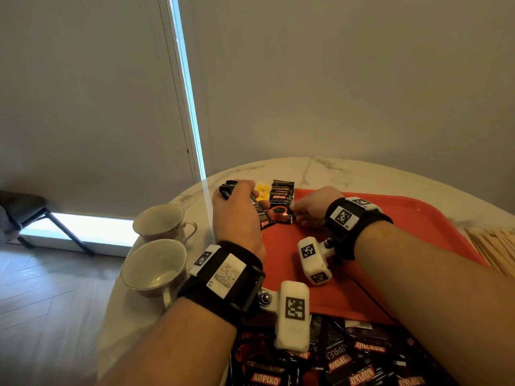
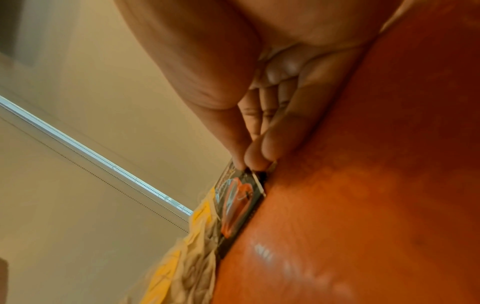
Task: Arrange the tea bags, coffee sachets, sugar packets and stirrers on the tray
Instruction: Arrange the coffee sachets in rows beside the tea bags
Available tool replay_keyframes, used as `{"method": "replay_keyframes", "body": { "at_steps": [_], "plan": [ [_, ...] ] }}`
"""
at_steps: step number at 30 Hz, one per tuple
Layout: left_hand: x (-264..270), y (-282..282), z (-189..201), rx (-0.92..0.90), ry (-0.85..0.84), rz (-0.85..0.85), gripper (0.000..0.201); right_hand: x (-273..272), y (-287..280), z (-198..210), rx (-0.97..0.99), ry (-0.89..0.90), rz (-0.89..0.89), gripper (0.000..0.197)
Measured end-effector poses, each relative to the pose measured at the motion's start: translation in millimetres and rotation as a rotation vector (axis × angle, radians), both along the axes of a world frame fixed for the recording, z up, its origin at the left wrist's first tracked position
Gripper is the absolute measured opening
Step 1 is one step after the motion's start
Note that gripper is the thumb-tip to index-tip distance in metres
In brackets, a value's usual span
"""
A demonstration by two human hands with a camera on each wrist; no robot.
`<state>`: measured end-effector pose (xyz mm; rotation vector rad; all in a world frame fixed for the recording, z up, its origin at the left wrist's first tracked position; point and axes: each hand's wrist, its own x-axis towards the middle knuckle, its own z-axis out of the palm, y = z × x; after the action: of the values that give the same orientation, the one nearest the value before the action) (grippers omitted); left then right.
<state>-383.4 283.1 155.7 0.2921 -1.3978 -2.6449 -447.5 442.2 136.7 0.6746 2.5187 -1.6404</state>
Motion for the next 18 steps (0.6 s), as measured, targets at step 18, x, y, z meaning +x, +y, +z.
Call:
{"method": "replay_keyframes", "body": {
  "at_steps": [18],
  "plan": [
    [4, 13, -3, 0.033, 0.013, -0.091, 0.036, 77, -5, 48, -0.4, 0.27, 0.391, 0.017]
  ]
}}
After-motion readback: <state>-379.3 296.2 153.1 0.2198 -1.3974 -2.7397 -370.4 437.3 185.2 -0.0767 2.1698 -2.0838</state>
